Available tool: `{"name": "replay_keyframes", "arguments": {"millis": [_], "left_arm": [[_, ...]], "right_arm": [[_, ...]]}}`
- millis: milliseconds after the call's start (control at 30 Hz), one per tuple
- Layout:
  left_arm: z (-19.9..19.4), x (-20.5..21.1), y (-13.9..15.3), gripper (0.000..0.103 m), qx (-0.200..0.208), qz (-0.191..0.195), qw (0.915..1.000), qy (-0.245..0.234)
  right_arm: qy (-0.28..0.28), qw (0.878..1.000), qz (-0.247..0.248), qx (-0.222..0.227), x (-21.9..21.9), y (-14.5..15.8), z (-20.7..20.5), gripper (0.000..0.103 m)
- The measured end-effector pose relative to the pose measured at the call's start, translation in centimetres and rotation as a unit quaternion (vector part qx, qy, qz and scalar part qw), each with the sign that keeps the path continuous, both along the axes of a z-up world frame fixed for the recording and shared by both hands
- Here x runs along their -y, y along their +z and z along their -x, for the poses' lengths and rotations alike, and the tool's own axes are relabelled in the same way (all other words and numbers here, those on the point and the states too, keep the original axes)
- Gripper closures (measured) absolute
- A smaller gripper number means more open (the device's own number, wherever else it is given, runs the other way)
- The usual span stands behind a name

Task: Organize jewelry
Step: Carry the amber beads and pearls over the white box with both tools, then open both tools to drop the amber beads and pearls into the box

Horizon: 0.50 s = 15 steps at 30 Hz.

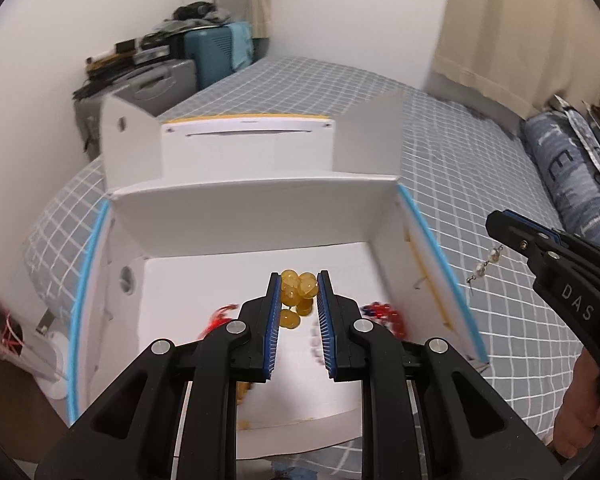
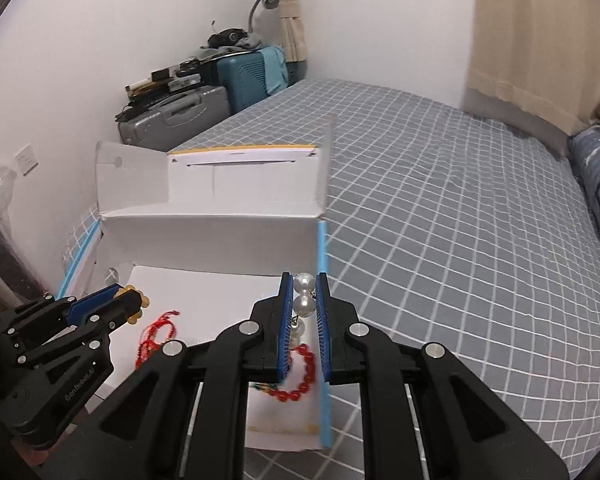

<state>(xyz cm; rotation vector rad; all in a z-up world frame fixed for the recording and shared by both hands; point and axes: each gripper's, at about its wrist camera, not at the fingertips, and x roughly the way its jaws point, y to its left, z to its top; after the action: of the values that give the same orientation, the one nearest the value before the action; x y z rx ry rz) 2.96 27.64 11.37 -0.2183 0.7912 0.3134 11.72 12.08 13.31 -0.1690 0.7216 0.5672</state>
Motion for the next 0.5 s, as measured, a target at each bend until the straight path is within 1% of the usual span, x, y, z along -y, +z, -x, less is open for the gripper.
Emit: {"name": "replay_keyframes", "arguments": {"millis": [200,333,500], "left_arm": [[0.9,-2.4,-0.9,0.086,-0.005,-0.003,0.9996,0.028],[1.2,-3.4,-2.1,0.086,-0.017,0.001,0.9992,0.036],[1.4,-4.5,-2.8,0.086,-0.023,0.004,0.9986,0.048]], "right_arm": [[0.012,1.0,0.011,-0.01,-2.7,-1.5,0.1,0.092],[0.02,0.999,0.034,-0.018,-4.5,-3.1,-0.1,0.092],[0.023,0.998,0.048,-0.025,-6.0,-4.9,-0.3,0.092]]}}
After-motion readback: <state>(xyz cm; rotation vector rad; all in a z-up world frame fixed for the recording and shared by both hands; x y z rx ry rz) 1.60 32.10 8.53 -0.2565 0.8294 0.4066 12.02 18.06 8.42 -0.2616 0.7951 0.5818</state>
